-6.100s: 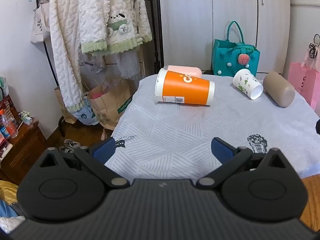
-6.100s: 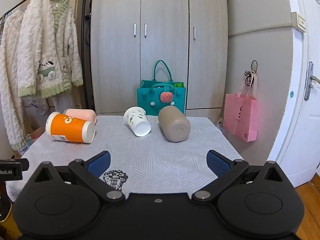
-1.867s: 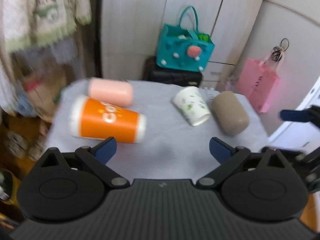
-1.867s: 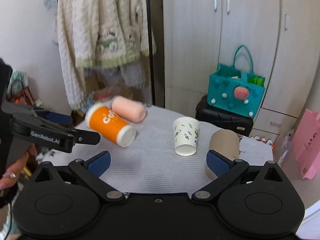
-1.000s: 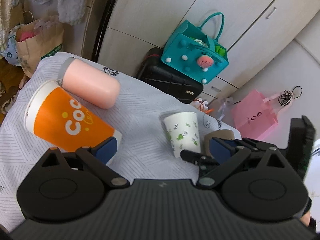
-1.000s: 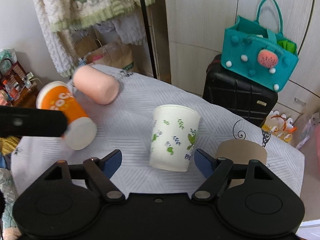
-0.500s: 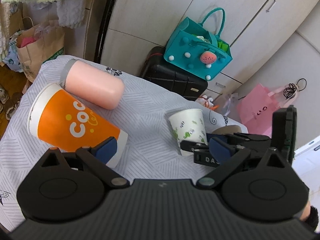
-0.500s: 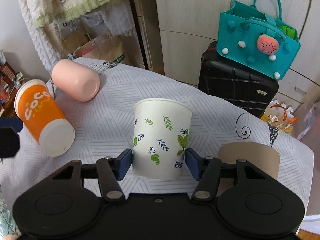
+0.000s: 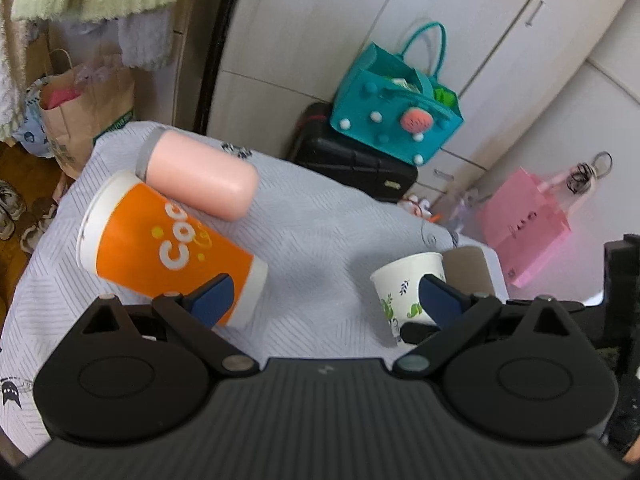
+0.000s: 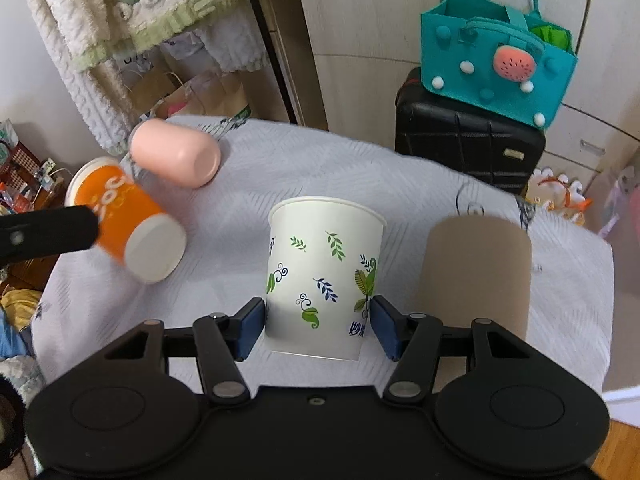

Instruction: Flip cup upright

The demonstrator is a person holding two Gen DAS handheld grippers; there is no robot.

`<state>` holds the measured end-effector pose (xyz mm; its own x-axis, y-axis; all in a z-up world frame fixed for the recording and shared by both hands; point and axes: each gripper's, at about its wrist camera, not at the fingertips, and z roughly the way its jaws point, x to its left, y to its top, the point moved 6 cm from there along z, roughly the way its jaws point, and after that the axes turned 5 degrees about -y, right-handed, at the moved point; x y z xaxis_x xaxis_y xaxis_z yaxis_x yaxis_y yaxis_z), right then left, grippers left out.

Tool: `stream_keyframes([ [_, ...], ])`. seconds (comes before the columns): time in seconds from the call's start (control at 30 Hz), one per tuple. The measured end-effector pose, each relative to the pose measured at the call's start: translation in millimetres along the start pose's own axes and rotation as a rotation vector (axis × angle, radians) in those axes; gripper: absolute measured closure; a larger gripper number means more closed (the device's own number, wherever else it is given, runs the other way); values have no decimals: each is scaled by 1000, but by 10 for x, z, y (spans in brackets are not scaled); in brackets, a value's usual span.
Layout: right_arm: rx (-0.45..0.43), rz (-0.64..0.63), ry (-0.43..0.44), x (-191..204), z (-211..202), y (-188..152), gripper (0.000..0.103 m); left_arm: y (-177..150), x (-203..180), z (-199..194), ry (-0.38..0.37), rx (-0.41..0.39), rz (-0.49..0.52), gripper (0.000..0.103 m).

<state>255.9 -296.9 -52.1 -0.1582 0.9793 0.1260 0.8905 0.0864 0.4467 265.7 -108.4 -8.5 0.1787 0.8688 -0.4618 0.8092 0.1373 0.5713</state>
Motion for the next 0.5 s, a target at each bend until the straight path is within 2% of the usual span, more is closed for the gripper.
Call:
stream_keyframes([
  [0.3,32,7,39,390,-262,-388,40,-201,41,-205,-18,8,8,3],
  [0.5,41,19,39,537,-206,-530,40,-275,128,-306,-18,4,6,3],
])
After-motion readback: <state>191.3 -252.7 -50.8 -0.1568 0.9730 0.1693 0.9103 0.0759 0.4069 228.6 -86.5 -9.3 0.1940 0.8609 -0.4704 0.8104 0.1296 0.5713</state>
